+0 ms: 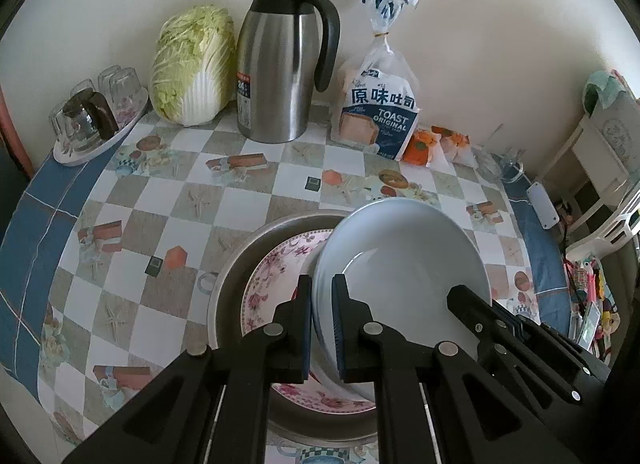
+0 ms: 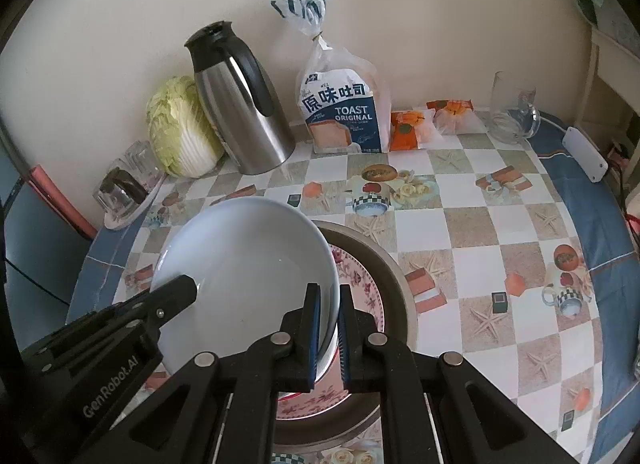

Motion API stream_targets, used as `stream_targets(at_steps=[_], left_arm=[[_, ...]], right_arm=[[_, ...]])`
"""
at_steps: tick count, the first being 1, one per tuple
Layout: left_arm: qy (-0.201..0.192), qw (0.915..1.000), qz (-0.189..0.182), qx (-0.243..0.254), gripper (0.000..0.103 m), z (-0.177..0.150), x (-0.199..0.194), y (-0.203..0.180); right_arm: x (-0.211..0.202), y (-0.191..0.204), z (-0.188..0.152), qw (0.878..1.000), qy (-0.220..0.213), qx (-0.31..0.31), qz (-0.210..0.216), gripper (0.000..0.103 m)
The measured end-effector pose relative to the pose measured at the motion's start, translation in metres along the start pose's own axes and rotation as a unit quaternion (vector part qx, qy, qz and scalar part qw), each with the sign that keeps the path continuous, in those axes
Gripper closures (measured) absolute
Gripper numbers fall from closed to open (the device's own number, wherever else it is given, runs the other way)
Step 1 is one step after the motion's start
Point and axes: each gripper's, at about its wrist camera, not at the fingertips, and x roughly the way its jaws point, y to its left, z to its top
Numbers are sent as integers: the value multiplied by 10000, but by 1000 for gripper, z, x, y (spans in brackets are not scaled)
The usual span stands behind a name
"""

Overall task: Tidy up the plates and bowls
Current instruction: 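Lower the round white bowl onto the square bowl in the basin, then open both grippers and withdraw them from the round bowl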

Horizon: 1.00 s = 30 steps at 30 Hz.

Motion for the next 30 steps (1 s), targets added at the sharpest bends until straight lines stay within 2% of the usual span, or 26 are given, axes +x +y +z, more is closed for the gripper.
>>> stream_targets(at_steps=[10, 21, 23, 25, 26, 30], left_arm=[[59, 10000, 18, -22, 94, 0, 2, 3], [39, 9998, -170, -120, 94, 1, -10, 11], [4, 9997, -182, -171, 85, 2, -15, 14], [-51, 9995, -172, -257, 57, 2, -21, 19], [-96, 9994, -150, -291, 52, 2, -24, 23], [-195, 9989, -37, -434, 29, -2, -31, 36]], right_arm=[[8, 6, -1, 9997, 97, -134, -157, 91], [5, 10, 0, 9994, 55, -242, -231, 90], [0, 11, 0, 9993, -6, -257, -272, 88], [-6, 11, 0, 9993, -74, -260, -276, 71], [-9, 10, 0, 9991, -106, -267, -312, 63], [-19, 11, -2, 9986, -208, -284, -406, 48]])
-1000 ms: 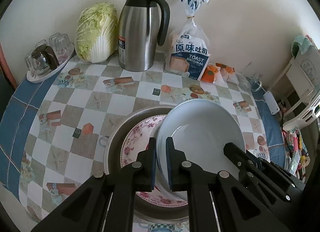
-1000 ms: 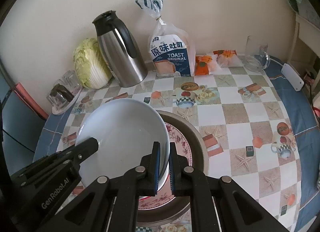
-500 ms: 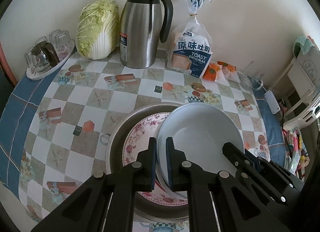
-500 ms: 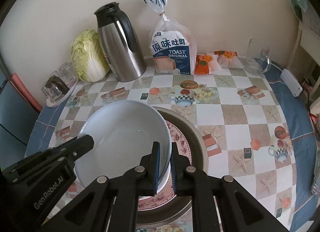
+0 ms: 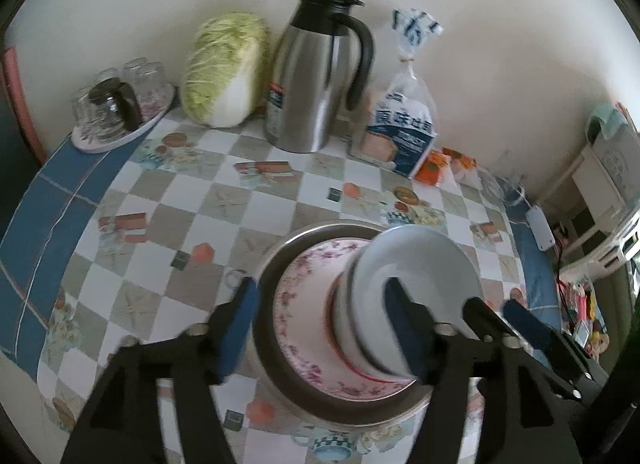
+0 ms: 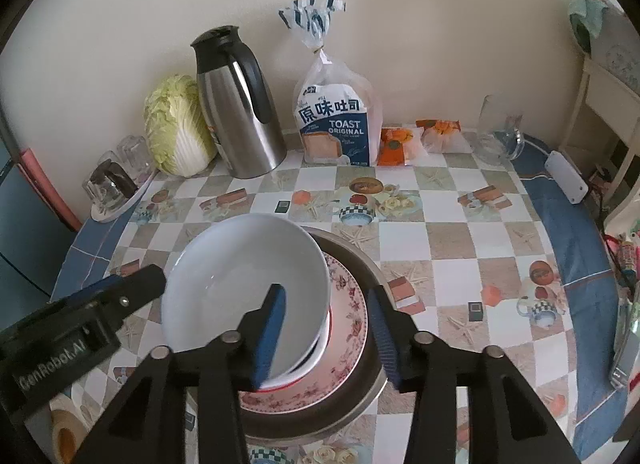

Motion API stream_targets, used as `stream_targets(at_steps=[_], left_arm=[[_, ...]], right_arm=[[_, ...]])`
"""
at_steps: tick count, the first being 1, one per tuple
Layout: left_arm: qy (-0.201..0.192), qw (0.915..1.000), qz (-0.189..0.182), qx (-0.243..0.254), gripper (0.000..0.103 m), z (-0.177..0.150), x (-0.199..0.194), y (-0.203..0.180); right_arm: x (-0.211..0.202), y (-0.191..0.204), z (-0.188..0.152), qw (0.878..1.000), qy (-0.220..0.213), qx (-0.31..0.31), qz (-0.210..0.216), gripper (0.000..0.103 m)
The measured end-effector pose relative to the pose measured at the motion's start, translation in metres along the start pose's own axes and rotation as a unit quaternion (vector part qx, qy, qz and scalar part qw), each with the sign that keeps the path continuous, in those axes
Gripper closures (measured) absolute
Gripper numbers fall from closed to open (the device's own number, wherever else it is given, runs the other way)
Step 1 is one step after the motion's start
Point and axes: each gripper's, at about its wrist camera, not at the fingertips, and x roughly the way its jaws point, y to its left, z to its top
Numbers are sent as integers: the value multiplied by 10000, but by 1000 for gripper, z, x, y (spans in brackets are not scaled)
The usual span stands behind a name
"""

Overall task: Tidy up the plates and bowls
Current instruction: 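Open both grippers and withdraw them from the round bowl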

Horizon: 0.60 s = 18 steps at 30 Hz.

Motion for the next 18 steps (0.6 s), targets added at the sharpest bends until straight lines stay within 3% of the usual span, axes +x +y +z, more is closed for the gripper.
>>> stream_targets(at_steps=[3, 6, 11, 18], left_arm=[[-76, 9999, 109, -48, 22, -6, -3, 12], [-158, 9993, 341, -74, 9, -16, -4, 23], [-163, 9991, 369, -90, 8, -33, -9, 35], [-185, 9991, 382, 88, 8, -50, -17, 38]], right_arm=[[-7, 0, -4, 10000, -78, -12, -35, 37], [-15, -2, -10, 9999, -134, 37, -18, 26], [-24, 0, -25, 9996, -267, 3, -70, 0], [-27, 2, -53, 9995, -228, -49, -230, 0]])
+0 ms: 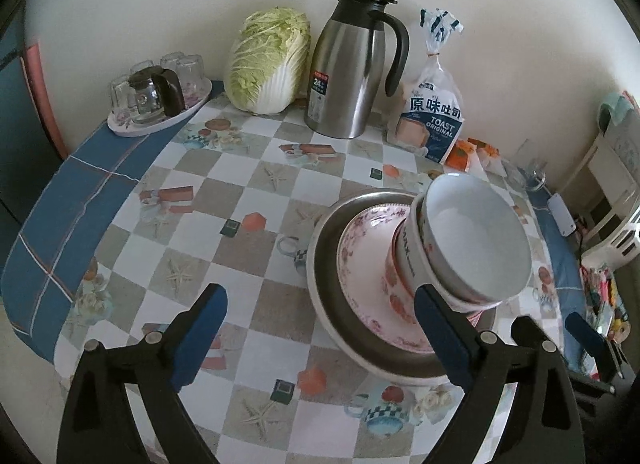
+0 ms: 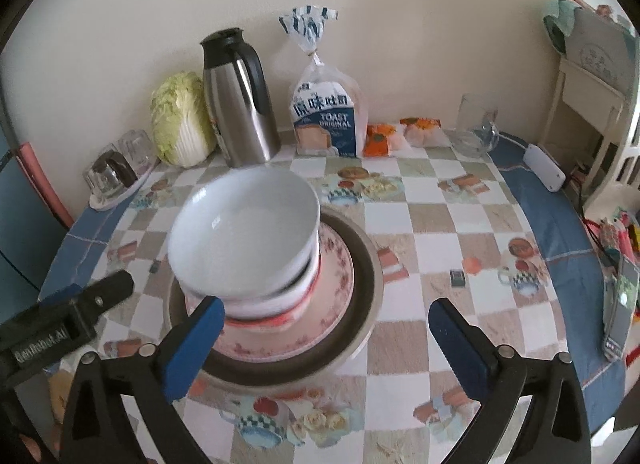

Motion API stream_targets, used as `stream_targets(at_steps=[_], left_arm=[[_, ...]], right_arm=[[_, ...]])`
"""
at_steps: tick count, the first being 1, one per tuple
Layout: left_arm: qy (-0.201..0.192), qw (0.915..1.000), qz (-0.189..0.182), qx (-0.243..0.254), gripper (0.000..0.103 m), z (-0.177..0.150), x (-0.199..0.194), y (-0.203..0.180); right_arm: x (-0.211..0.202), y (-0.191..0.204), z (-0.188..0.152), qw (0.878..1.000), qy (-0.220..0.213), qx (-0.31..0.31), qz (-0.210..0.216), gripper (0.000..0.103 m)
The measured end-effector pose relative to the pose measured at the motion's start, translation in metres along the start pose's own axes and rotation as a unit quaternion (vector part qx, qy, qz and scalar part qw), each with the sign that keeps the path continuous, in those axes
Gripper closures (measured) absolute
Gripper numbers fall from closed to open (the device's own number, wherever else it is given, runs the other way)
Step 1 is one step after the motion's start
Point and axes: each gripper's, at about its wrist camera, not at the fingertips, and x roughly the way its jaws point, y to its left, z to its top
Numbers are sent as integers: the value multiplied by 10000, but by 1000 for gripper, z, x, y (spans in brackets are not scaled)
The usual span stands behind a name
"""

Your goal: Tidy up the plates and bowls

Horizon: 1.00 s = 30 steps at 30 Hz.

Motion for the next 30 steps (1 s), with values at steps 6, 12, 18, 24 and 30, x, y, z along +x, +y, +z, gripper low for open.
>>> stream_targets(at_steps=[6, 12, 18, 24, 30], left_arm=[[3, 9980, 521, 371, 8, -11, -2, -7], [201, 9957, 671, 612, 8, -25, 7, -10], [410, 9939, 753, 690, 8, -35, 21, -9], [608, 9924, 791, 723, 8, -39, 34, -10], [739, 9916, 798, 704, 8, -41, 45, -8]], right_arm=[[4, -4, -24, 9998, 166, 20, -98, 0], [11, -11, -36, 9992, 357, 96, -152, 0], [18, -13, -39, 9988, 442, 84, -184, 0], [27, -13, -41, 9982, 573, 25, -197, 0], [35, -10, -44, 9975, 671, -62, -198, 0]])
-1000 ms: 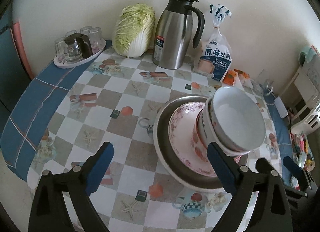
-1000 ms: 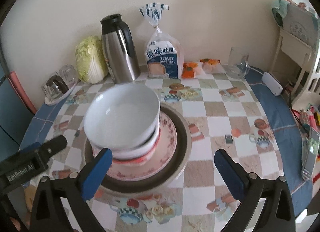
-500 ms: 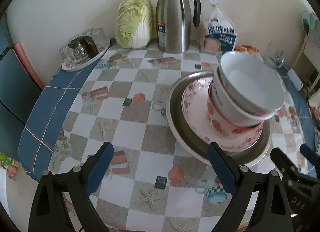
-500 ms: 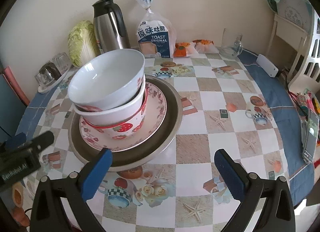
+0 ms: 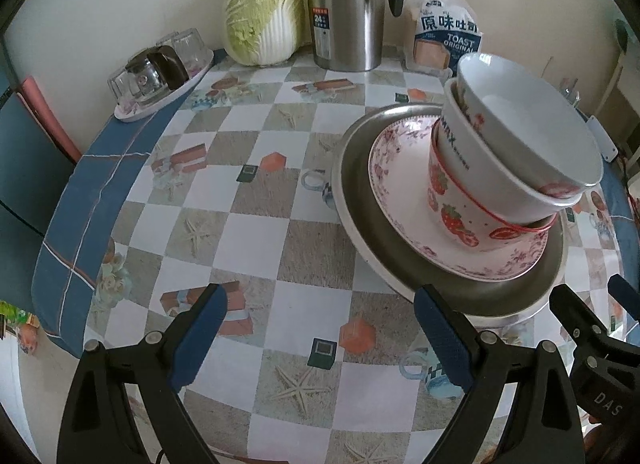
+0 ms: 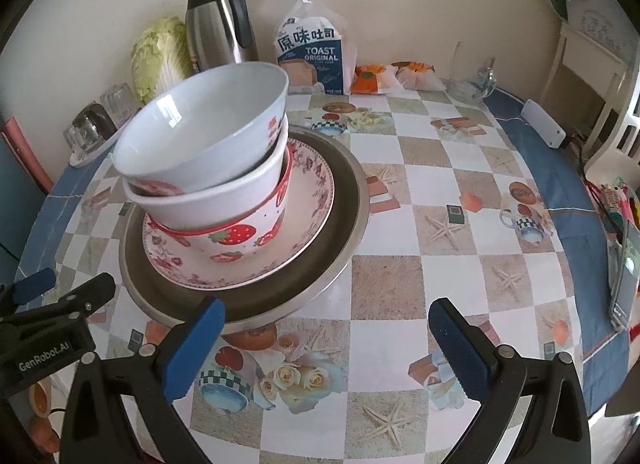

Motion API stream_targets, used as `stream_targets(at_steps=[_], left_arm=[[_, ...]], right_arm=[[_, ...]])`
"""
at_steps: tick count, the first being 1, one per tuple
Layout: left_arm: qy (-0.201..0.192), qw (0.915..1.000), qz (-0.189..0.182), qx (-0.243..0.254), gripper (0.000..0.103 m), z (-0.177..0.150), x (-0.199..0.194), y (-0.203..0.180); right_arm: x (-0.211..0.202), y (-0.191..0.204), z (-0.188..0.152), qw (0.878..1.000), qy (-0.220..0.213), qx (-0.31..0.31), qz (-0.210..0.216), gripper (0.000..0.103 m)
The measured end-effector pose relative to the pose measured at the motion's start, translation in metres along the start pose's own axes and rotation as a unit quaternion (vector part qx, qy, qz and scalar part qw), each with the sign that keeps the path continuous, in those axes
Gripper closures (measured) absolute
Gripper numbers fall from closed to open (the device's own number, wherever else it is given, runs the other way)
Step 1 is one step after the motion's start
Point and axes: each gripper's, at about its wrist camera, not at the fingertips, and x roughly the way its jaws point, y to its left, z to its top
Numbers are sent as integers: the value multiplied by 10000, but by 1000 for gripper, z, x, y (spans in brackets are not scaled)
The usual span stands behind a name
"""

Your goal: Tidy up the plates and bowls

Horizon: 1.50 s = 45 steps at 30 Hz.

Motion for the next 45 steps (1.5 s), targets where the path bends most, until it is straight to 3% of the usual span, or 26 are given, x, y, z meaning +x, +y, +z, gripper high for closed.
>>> stream_targets(at_steps=[21, 45], left_arm=[[222, 9997, -29, -70, 8, -2, 16, 5], [102, 9999, 15, -104, 8, -3, 7, 6]], right_arm=[[12, 2, 0, 9998, 147, -117, -80, 0], [8, -2, 0, 9999, 120, -65, -107, 0]])
